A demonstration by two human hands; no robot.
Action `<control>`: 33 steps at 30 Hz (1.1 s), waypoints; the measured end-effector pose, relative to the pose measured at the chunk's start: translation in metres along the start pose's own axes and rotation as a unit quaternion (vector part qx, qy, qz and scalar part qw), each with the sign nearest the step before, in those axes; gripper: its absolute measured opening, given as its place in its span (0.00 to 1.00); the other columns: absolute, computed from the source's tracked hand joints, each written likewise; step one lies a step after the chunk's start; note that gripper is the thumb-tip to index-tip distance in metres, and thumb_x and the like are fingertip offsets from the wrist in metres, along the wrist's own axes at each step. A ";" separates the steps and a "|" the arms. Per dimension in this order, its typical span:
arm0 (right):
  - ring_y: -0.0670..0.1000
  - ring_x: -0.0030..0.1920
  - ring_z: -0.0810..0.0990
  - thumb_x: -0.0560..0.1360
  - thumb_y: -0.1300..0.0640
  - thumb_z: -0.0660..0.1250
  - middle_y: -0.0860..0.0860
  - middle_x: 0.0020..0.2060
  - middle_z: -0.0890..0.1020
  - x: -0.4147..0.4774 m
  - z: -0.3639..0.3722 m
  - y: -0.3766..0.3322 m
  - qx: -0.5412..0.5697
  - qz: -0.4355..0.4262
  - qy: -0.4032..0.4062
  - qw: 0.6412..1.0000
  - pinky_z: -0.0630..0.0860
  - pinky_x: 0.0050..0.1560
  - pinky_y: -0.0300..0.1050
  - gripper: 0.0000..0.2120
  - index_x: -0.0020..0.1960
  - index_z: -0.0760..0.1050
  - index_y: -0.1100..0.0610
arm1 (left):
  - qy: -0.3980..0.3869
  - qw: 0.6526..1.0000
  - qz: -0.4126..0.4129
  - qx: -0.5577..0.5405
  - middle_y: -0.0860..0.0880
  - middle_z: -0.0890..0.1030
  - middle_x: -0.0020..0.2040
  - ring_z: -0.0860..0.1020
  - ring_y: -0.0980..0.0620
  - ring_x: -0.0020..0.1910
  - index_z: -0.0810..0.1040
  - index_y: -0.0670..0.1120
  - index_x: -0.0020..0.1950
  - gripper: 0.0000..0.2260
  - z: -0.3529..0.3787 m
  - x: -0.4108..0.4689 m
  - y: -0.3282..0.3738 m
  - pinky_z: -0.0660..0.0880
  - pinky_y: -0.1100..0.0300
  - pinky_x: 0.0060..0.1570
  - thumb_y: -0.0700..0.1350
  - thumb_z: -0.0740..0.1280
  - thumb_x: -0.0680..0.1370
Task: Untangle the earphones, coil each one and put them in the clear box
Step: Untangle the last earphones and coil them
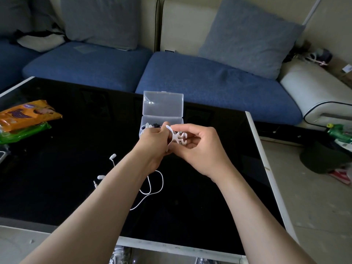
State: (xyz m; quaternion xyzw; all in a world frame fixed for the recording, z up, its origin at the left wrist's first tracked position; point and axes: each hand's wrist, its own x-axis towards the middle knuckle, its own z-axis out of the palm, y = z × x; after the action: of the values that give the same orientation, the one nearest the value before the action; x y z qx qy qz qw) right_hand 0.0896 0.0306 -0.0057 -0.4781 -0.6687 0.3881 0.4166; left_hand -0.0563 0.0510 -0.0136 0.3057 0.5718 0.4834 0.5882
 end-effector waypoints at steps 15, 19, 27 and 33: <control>0.45 0.39 0.81 0.74 0.53 0.79 0.46 0.42 0.83 0.000 0.002 0.004 -0.160 -0.049 0.076 0.983 0.74 0.39 0.31 0.08 0.53 0.85 0.47 | 0.035 0.984 0.105 0.139 0.44 0.87 0.40 0.87 0.48 0.41 0.85 0.40 0.43 0.22 -0.009 0.000 -0.007 0.86 0.51 0.48 0.55 0.64 0.85; 0.43 0.38 0.79 0.74 0.54 0.76 0.48 0.42 0.78 0.000 0.012 0.007 -0.222 -0.078 0.111 0.966 0.73 0.39 0.31 0.07 0.51 0.85 0.48 | 0.077 0.952 0.167 0.243 0.46 0.85 0.36 0.82 0.59 0.30 0.85 0.42 0.40 0.21 -0.006 -0.006 -0.006 0.76 0.69 0.28 0.55 0.66 0.84; 0.42 0.39 0.80 0.75 0.61 0.73 0.47 0.41 0.80 0.000 0.013 0.001 -0.206 -0.091 0.058 0.972 0.71 0.42 0.25 0.12 0.56 0.87 0.49 | 0.115 0.935 0.187 0.277 0.52 0.85 0.35 0.85 0.53 0.35 0.87 0.49 0.41 0.17 -0.015 -0.006 -0.003 0.84 0.56 0.41 0.59 0.69 0.82; 0.39 0.37 0.82 0.75 0.62 0.75 0.43 0.37 0.83 0.001 0.011 0.000 -0.139 -0.043 0.086 0.986 0.73 0.39 0.26 0.09 0.52 0.85 0.51 | 0.084 0.944 0.213 0.238 0.50 0.86 0.35 0.86 0.53 0.36 0.87 0.50 0.40 0.14 -0.015 -0.006 -0.001 0.86 0.51 0.41 0.58 0.72 0.80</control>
State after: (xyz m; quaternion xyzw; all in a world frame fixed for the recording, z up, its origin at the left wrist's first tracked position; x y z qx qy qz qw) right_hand 0.0786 0.0302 -0.0090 -0.5340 -0.6979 0.2305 0.4180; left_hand -0.0698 0.0426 -0.0149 0.5098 0.6392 0.4712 0.3310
